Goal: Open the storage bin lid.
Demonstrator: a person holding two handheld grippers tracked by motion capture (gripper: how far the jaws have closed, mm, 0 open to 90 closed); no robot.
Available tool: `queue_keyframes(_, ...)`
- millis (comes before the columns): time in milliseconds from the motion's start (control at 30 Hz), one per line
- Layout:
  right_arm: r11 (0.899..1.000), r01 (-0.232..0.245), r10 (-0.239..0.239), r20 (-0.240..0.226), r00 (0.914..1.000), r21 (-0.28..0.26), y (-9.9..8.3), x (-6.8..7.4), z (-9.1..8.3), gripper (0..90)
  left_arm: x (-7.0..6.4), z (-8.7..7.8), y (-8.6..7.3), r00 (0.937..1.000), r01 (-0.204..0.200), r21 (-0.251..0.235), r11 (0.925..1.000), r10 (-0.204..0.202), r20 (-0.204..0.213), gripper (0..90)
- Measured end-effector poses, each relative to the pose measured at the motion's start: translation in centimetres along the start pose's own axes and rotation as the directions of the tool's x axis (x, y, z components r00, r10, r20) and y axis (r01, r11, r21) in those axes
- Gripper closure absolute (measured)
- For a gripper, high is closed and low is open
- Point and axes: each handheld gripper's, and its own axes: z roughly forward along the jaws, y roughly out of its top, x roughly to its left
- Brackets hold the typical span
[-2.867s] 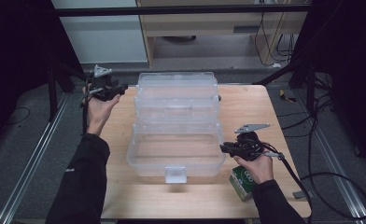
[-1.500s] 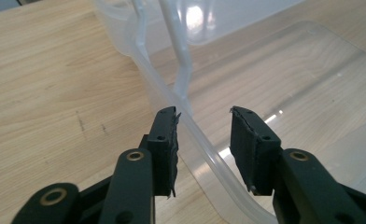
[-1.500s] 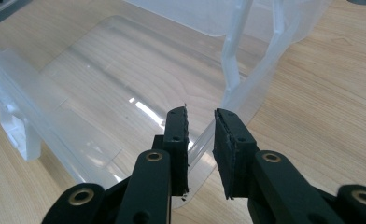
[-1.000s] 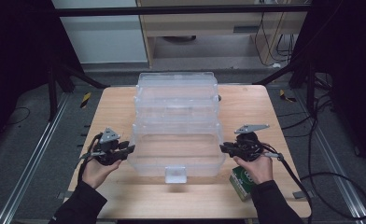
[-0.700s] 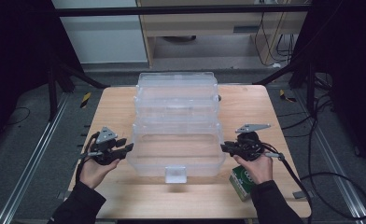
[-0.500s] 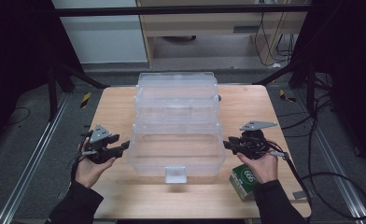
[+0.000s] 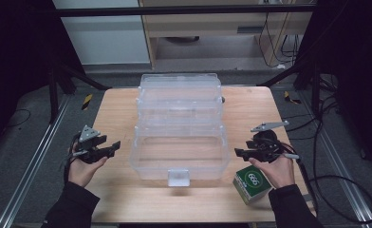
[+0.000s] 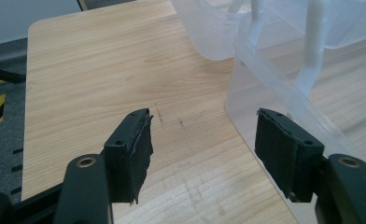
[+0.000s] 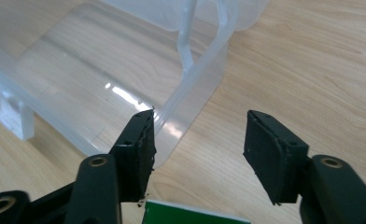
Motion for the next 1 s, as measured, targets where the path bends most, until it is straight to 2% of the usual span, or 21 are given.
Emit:
queue_keyframes(100, 0.999, 0.003, -0.003, 0.006, 1.0000, 0.033, 0.1, 0.2, -0.3, 36.4, 0.2, 0.1, -0.1, 1.0000, 0.004, 0.007, 1.0000, -0.004, -0.005, 35.2)
queue_keyframes(300, 0.998, 0.018, -0.019, 0.014, 0.9997, 0.052, 0.1, 0.2, -1.1, 27.5, 0.5, 0.1, -0.2, 1.0000, 0.006, 0.011, 0.9999, -0.006, -0.008, 34.6)
queue_keyframes(400, 0.995, 0.016, -0.018, 0.022, 0.9996, 0.101, 0.0, 0.2, -1.3, 21.8, 0.5, 0.2, -0.3, 1.0000, 0.006, 0.021, 0.9998, -0.006, -0.006, 34.3)
queue_keyframes(500, 0.988, 0.019, -0.024, 0.031, 0.9992, 0.153, -0.4, 0.3, -1.3, 19.8, 0.6, 0.3, -0.3, 0.9999, 0.003, 0.029, 0.9996, -0.003, -0.010, 34.2)
queue_keyframes(767, 0.973, -0.003, -0.005, 0.036, 0.9993, 0.232, -1.2, 0.4, -1.6, 19.9, 0.4, 0.5, -0.4, 1.0000, -0.005, 0.045, 0.9990, 0.005, -0.004, 33.9)
queue_keyframes(1000, 0.965, 0.003, -0.009, 0.022, 0.9997, 0.262, -1.4, 0.7, -1.5, 21.6, 0.4, 0.5, -0.4, 1.0000, -0.006, 0.047, 0.9989, 0.006, 0.000, 34.0)
